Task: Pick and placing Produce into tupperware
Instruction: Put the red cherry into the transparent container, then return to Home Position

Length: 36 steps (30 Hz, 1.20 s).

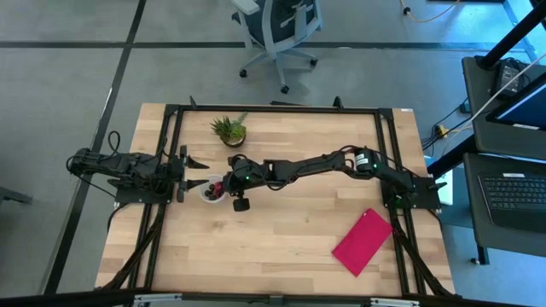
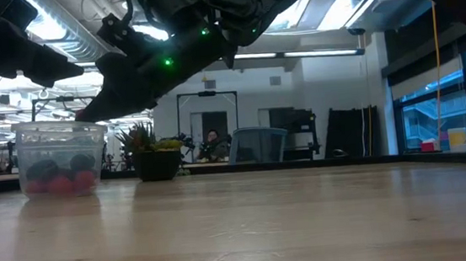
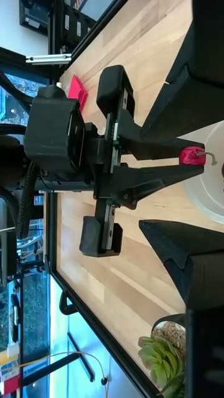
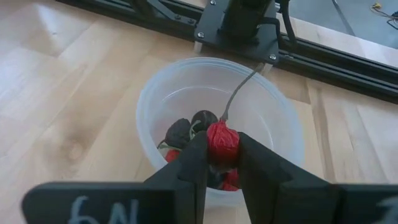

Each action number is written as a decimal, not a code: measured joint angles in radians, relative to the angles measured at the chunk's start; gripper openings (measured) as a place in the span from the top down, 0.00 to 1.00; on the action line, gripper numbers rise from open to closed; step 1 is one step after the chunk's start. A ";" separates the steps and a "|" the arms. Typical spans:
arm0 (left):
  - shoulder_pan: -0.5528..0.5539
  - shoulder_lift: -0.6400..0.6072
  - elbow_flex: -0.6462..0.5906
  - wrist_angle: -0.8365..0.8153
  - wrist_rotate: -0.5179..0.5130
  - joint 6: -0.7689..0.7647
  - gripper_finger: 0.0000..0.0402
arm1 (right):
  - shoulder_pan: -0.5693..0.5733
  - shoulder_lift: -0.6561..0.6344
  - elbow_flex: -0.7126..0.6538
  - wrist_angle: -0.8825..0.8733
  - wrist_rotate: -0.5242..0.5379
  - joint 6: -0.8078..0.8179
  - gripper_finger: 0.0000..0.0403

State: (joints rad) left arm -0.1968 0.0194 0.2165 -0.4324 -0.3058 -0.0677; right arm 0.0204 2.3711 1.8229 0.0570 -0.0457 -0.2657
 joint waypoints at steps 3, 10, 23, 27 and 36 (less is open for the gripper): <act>0.000 0.000 0.000 0.000 0.000 0.000 0.47 | 0.000 0.000 0.000 0.000 0.000 0.000 0.78; 0.000 0.000 0.000 0.000 0.000 0.000 0.47 | 0.000 0.000 0.000 -0.001 0.000 -0.001 0.76; 0.000 0.000 0.000 0.000 0.000 0.000 0.47 | 0.000 0.000 0.000 -0.004 0.000 -0.003 0.75; 0.000 0.000 0.000 0.000 0.000 0.000 0.47 | 0.000 -0.001 0.000 -0.008 0.001 -0.004 0.70; 0.000 0.000 0.000 0.000 0.000 0.000 0.47 | 0.000 -0.012 0.000 0.008 0.002 -0.009 0.50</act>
State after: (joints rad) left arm -0.1967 0.0196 0.2166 -0.4329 -0.3059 -0.0677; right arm 0.0204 2.3590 1.8229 0.0650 -0.0436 -0.2745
